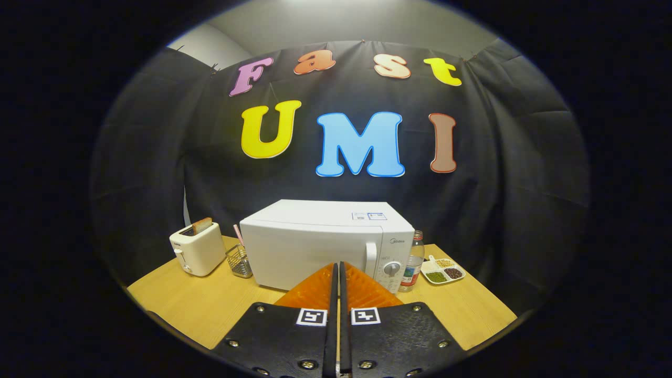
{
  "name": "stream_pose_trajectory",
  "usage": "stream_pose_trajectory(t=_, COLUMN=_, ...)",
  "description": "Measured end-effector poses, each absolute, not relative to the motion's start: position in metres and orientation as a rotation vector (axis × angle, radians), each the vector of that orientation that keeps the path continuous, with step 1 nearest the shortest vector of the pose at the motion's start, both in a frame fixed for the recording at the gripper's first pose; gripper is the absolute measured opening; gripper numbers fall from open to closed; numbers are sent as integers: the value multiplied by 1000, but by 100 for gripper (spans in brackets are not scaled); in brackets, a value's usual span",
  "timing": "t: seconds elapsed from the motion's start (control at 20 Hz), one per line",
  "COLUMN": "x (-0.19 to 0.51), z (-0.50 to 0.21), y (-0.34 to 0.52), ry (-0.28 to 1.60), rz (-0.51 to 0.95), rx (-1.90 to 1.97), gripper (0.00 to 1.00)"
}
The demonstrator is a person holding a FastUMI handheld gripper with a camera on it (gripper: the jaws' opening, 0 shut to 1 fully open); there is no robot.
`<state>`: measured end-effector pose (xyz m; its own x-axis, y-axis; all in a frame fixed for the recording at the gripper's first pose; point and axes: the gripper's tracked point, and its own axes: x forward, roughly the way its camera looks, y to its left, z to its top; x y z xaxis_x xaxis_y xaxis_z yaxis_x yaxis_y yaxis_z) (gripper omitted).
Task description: Open the microwave, put the food inside, and close the microwave door.
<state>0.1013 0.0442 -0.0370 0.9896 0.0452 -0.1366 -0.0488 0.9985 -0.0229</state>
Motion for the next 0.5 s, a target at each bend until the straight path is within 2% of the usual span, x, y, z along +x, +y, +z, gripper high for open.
stream_pose_trajectory(t=0.1, x=76, z=-27, y=45, ry=114, rz=51, rx=-7, gripper=3)
stream_pose_trajectory(t=0.15, x=64, z=-24, y=46, ry=107, rz=60, rx=4, gripper=12)
stream_pose_trajectory(t=0.2, x=55, z=-24, y=45, ry=101, rz=61, rx=10, gripper=44)
stream_pose_trajectory(t=0.25, x=47, z=-23, y=43, ry=95, rz=53, rx=5, gripper=60)
stream_pose_trajectory(t=0.35, x=33, z=-23, y=35, ry=87, rz=34, rx=-7, gripper=99)
stream_pose_trajectory(t=0.5, x=22, z=-16, y=32, ry=70, rz=33, rx=-3, gripper=98)
